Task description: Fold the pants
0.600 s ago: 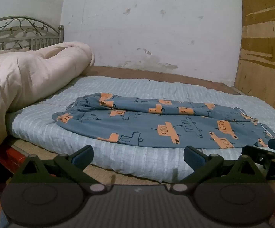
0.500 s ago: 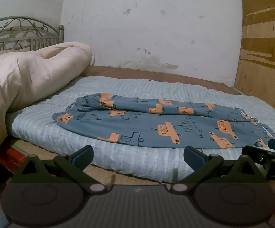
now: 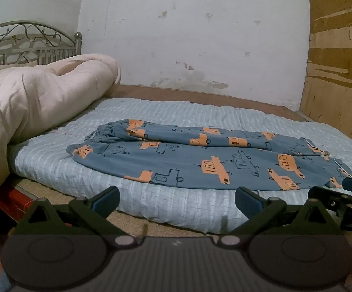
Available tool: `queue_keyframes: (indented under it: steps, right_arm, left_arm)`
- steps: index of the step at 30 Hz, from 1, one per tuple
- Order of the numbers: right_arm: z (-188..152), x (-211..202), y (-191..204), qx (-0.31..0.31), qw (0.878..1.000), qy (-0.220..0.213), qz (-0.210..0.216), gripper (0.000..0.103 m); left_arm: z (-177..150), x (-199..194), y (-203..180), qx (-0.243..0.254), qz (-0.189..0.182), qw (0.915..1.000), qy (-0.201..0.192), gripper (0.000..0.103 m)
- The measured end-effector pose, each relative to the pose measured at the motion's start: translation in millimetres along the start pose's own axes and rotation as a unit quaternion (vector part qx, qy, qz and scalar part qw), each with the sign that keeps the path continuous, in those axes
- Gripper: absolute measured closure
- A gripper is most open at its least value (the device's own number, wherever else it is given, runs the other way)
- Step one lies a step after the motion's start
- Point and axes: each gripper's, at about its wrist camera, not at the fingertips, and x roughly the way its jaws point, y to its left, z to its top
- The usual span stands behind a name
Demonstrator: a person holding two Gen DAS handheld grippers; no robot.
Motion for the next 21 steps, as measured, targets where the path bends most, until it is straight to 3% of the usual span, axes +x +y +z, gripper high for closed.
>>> queue_keyframes:
  steps: [21]
  right_arm:
    - [-0.1, 1.5, 1.0, -0.001, 1.0, 0.001, -0.001, 0.001]
  left_arm:
    - [0.0, -0.1, 0.0, 0.0, 0.0, 1.0, 0.0, 0.001]
